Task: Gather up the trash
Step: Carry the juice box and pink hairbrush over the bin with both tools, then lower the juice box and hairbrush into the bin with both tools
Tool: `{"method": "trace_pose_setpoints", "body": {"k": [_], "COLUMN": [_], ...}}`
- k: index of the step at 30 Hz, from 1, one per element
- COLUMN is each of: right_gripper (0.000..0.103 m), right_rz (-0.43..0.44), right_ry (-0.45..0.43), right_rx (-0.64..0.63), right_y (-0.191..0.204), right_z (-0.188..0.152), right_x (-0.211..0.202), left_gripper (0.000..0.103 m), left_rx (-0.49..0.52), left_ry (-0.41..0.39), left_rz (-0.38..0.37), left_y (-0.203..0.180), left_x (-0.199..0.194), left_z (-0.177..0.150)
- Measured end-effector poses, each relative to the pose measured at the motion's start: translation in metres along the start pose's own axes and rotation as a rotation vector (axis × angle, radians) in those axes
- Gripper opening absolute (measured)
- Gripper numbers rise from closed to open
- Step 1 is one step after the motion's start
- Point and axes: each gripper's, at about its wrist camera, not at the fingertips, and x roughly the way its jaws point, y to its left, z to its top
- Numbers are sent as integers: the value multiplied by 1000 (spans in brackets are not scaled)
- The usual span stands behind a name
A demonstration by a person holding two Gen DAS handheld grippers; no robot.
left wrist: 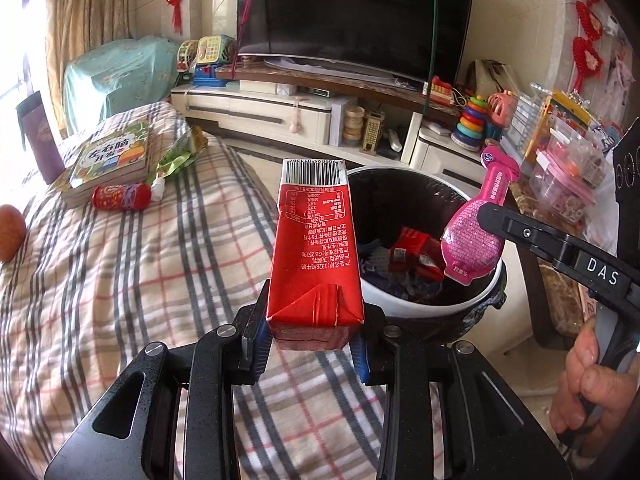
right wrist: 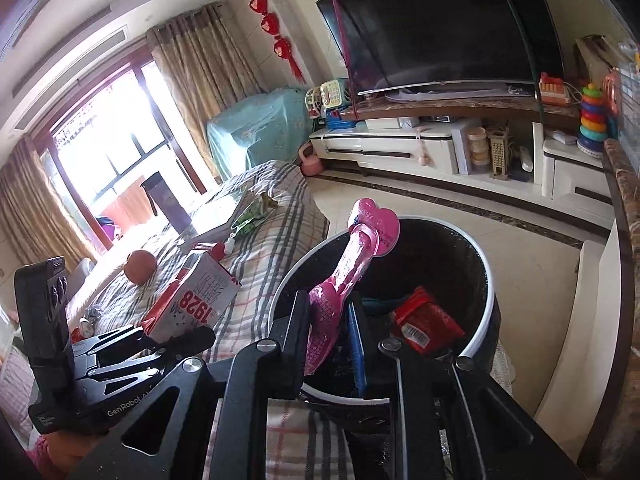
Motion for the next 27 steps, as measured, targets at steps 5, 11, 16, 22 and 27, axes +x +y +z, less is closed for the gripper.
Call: {"method": "trace_pose_setpoints", "body": {"k": [5, 11, 16, 22, 27], "right_gripper": [18, 18, 18, 18, 18], "right_rz": [-7, -15, -24, -33, -41], "right_ry": [-1, -3, -1, 2, -2], "right_rx": [8, 15, 21, 25, 26], "right_y": [-6, -14, -20, -24, -29], "right_z": [2, 4, 5, 6, 8], "right_x": [-1, 0, 0, 0, 0], "left_gripper": [31, 31, 31, 31, 31], "left_rx": [12, 23, 34, 38, 42], "left_ry": [4, 7, 10, 16, 18], "left_rz": [-5, -12, -17, -23, -29], "left_y": [-7, -13, -18, -22, -24], "left_x": [4, 10, 14, 19, 22], "left_z": [5, 12, 16, 18, 21]}}
